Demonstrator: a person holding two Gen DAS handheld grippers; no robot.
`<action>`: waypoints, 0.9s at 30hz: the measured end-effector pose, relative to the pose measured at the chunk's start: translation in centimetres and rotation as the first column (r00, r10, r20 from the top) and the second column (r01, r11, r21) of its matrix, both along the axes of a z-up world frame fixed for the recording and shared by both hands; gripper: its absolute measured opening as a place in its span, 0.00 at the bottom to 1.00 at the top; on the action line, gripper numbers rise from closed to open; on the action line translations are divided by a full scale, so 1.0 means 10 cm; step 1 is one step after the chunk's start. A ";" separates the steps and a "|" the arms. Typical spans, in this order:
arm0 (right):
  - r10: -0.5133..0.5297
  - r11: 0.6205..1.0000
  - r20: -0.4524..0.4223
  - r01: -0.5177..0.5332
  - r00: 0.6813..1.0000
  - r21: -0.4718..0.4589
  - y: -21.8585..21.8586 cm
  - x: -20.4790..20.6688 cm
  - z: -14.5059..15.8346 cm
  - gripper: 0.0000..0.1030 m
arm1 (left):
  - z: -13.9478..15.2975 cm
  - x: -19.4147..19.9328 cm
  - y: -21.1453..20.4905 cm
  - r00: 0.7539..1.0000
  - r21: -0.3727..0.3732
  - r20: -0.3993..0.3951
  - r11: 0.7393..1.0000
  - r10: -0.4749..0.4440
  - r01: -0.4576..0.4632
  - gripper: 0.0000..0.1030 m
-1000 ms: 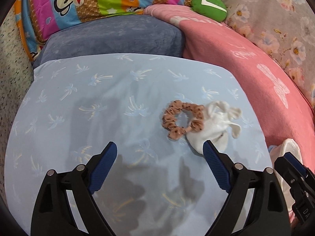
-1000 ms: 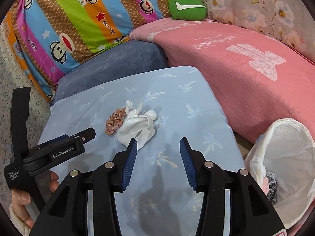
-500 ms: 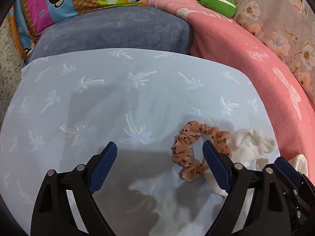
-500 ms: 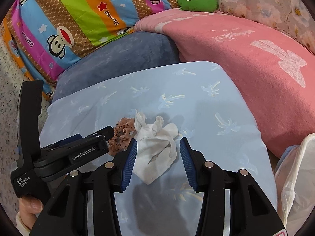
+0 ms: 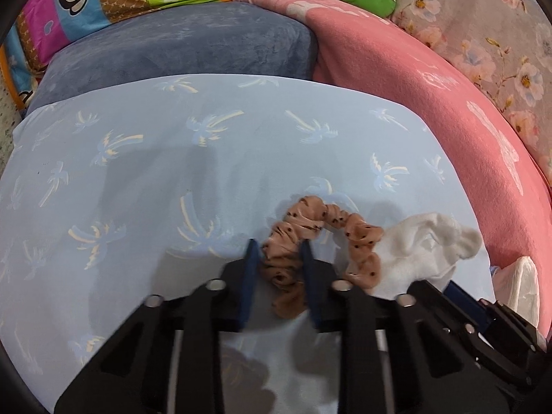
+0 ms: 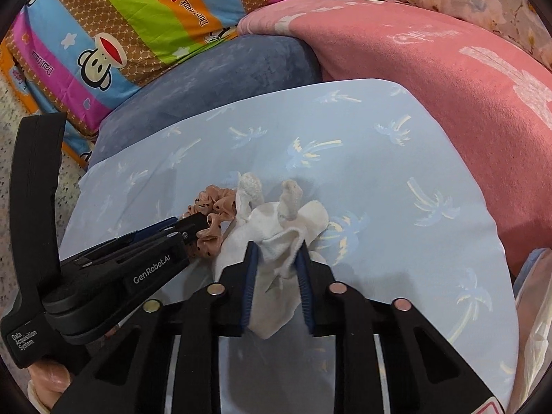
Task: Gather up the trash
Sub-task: 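Grasp the brown scrunchie with the left tool while the right tool grasps the white gloves, then carry the scrunchie and white gloves over the white bin with both tools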
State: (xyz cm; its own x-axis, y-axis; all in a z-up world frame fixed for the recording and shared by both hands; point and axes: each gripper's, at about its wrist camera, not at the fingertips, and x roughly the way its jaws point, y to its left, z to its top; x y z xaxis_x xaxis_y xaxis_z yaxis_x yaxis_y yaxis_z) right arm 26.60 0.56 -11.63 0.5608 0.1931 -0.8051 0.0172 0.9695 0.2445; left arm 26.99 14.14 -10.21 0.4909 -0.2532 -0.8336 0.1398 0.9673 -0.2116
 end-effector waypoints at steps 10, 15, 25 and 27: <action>-0.014 1.000 0.039 0.014 0.999 -0.001 -0.10 -0.24 0.22 0.06 | 0.20 -0.20 -0.03 1.000 -0.031 0.025 0.999 -0.013 0.014 0.14; -0.042 0.999 0.073 0.041 0.996 0.004 -0.25 -0.47 0.41 0.06 | 0.39 -0.37 -0.10 0.998 -0.040 0.059 0.999 -0.028 0.030 0.14; -0.122 0.993 0.159 0.120 0.980 0.024 -0.71 -1.04 0.86 0.06 | 0.79 -0.75 -0.41 0.986 -0.045 0.137 0.994 -0.092 0.099 0.14; -0.143 0.990 0.175 0.140 0.974 0.028 -0.82 -1.17 0.94 0.06 | 0.86 -0.83 -0.51 0.982 -0.044 0.153 0.992 -0.110 0.118 0.14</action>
